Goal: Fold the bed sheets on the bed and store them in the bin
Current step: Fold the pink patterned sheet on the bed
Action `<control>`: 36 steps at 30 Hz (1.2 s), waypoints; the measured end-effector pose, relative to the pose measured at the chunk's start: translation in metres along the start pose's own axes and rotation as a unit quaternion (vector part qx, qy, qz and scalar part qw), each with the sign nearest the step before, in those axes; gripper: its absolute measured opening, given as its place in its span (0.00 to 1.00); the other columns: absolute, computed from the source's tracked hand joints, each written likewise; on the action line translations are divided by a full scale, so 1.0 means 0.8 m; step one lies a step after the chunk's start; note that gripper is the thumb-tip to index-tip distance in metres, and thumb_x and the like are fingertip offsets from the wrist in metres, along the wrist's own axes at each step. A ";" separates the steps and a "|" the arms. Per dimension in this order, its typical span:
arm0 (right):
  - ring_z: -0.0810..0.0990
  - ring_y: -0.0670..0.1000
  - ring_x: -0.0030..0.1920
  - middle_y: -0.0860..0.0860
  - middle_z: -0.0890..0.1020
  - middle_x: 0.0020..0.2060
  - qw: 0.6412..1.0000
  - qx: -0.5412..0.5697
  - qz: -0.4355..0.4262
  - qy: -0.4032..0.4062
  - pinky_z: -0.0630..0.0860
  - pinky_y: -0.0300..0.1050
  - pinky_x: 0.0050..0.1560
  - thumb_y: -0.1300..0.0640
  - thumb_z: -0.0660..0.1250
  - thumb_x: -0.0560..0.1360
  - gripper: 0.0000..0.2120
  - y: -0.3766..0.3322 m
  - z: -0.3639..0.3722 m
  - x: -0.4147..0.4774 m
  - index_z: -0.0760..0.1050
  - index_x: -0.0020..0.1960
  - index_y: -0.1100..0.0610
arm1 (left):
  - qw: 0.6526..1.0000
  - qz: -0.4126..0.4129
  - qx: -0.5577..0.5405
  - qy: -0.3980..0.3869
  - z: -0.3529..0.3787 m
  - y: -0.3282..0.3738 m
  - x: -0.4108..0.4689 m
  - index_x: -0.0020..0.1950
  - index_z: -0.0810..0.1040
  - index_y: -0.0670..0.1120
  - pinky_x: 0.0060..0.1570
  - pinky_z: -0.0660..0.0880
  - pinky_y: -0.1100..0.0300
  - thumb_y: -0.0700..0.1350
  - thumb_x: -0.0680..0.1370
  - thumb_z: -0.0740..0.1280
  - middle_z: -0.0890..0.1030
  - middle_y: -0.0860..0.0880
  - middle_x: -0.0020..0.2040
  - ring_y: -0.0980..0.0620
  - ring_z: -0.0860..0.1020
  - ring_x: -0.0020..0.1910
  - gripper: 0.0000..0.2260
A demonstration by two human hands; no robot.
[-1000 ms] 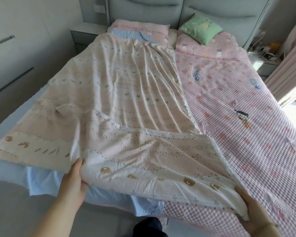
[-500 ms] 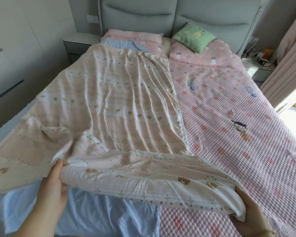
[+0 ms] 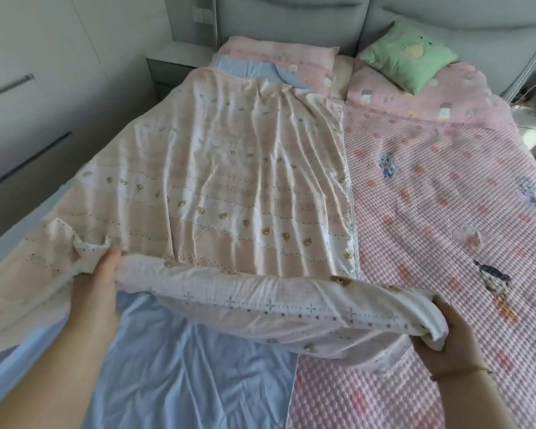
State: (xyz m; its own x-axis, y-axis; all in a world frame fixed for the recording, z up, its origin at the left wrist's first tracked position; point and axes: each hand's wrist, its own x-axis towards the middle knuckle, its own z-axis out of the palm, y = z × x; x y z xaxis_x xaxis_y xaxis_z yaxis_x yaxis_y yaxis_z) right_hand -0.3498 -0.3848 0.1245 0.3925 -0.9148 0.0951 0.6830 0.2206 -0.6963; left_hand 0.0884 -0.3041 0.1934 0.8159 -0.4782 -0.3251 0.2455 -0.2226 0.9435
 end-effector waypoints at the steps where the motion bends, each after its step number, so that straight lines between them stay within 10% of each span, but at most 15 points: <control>1: 0.49 0.63 0.74 0.67 0.52 0.72 0.999 -0.006 0.001 0.049 0.40 0.54 0.73 0.55 0.33 0.81 0.26 0.000 -0.009 0.025 0.45 0.74 0.68 | 1.000 0.006 0.003 0.004 0.020 0.008 0.013 0.67 0.71 0.40 0.51 0.69 0.57 0.52 0.77 0.63 0.75 0.43 0.63 0.48 0.74 0.54 0.23; 4: 0.72 0.57 0.62 0.64 0.77 0.57 0.950 -0.166 0.022 0.262 0.65 0.47 0.66 0.57 0.65 0.75 0.22 -0.014 0.015 0.096 0.69 0.64 0.68 | 0.998 0.028 0.047 -0.019 0.082 0.030 0.058 0.65 0.73 0.40 0.60 0.71 0.51 0.54 0.76 0.63 0.76 0.44 0.63 0.46 0.75 0.58 0.23; 6: 0.78 0.51 0.52 0.53 0.83 0.46 0.930 -0.143 0.084 0.327 0.74 0.47 0.53 0.45 0.81 0.48 0.40 -0.002 0.020 0.142 0.76 0.56 0.59 | 0.980 0.062 0.174 -0.075 0.126 0.039 0.086 0.65 0.72 0.40 0.62 0.67 0.51 0.53 0.78 0.60 0.73 0.42 0.65 0.46 0.72 0.59 0.22; 10: 0.58 0.54 0.73 0.52 0.61 0.73 0.910 -0.185 0.115 0.353 0.51 0.42 0.73 0.55 0.48 0.82 0.22 0.049 0.030 0.182 0.54 0.75 0.58 | 0.827 0.155 0.460 -0.282 0.174 0.003 0.130 0.75 0.56 0.47 0.65 0.61 0.57 0.46 0.82 0.55 0.55 0.46 0.76 0.48 0.60 0.72 0.22; 13: 0.57 0.55 0.73 0.59 0.60 0.72 0.896 -0.186 0.187 0.357 0.54 0.12 0.51 0.68 0.49 0.80 0.20 0.113 0.023 0.175 0.56 0.72 0.68 | 0.729 0.109 0.574 -0.356 0.151 -0.055 0.143 0.76 0.45 0.48 0.69 0.56 0.59 0.50 0.82 0.54 0.45 0.48 0.77 0.49 0.52 0.75 0.27; 19: 0.62 0.55 0.71 0.55 0.65 0.71 0.889 -0.246 0.268 0.279 0.57 0.52 0.71 0.66 0.52 0.80 0.21 0.183 0.065 0.151 0.59 0.73 0.57 | 0.738 0.058 0.598 -0.308 0.024 -0.130 0.121 0.76 0.47 0.49 0.63 0.62 0.64 0.52 0.80 0.59 0.56 0.49 0.75 0.52 0.61 0.72 0.30; 26: 0.73 0.55 0.61 0.57 0.72 0.65 0.899 -0.221 0.279 0.254 0.67 0.50 0.63 0.57 0.61 0.77 0.17 0.272 0.183 0.142 0.67 0.65 0.57 | 0.710 0.062 0.692 -0.116 -0.165 -0.144 0.181 0.76 0.46 0.46 0.67 0.60 0.61 0.54 0.77 0.61 0.51 0.46 0.77 0.51 0.58 0.74 0.34; 28: 0.81 0.49 0.49 0.52 0.79 0.55 0.904 -0.224 0.274 0.237 0.78 0.40 0.48 0.40 0.79 0.53 0.37 0.309 0.224 0.149 0.71 0.56 0.54 | 0.714 0.071 0.692 -0.079 -0.206 -0.138 0.225 0.76 0.48 0.45 0.67 0.62 0.56 0.53 0.75 0.65 0.52 0.45 0.76 0.48 0.58 0.73 0.37; 31: 0.84 0.44 0.39 0.47 0.84 0.41 0.902 -0.228 0.252 0.266 0.80 0.35 0.35 0.35 0.77 0.28 0.55 0.382 0.275 0.170 0.73 0.52 0.53 | 0.692 0.054 0.714 -0.091 -0.250 -0.137 0.303 0.76 0.45 0.48 0.69 0.60 0.55 0.54 0.76 0.64 0.49 0.47 0.77 0.50 0.55 0.74 0.37; 34: 0.84 0.46 0.37 0.46 0.85 0.38 0.896 -0.219 0.246 0.297 0.80 0.37 0.33 0.36 0.79 0.31 0.51 0.459 0.326 0.191 0.74 0.51 0.55 | 0.672 0.064 0.724 -0.142 -0.266 -0.137 0.370 0.75 0.54 0.46 0.61 0.69 0.54 0.58 0.71 0.69 0.61 0.45 0.73 0.48 0.64 0.70 0.40; 36: 0.83 0.45 0.34 0.47 0.85 0.36 0.887 -0.231 0.263 0.302 0.79 0.39 0.34 0.45 0.81 0.52 0.32 0.512 0.366 0.203 0.75 0.50 0.58 | 0.643 0.119 0.720 -0.233 -0.288 -0.146 0.415 0.57 0.77 0.42 0.34 0.79 0.55 0.55 0.47 0.82 0.81 0.40 0.52 0.42 0.81 0.46 0.41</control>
State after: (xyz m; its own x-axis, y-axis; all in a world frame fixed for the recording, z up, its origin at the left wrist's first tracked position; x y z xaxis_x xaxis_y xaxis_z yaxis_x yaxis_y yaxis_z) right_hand 0.1739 -0.3443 0.0628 0.0854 -0.7717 -0.6302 0.1223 0.6359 -0.7620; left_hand 0.4511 -0.2413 -0.0096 0.4122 -0.7725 -0.4830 -0.8704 -0.4905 0.0416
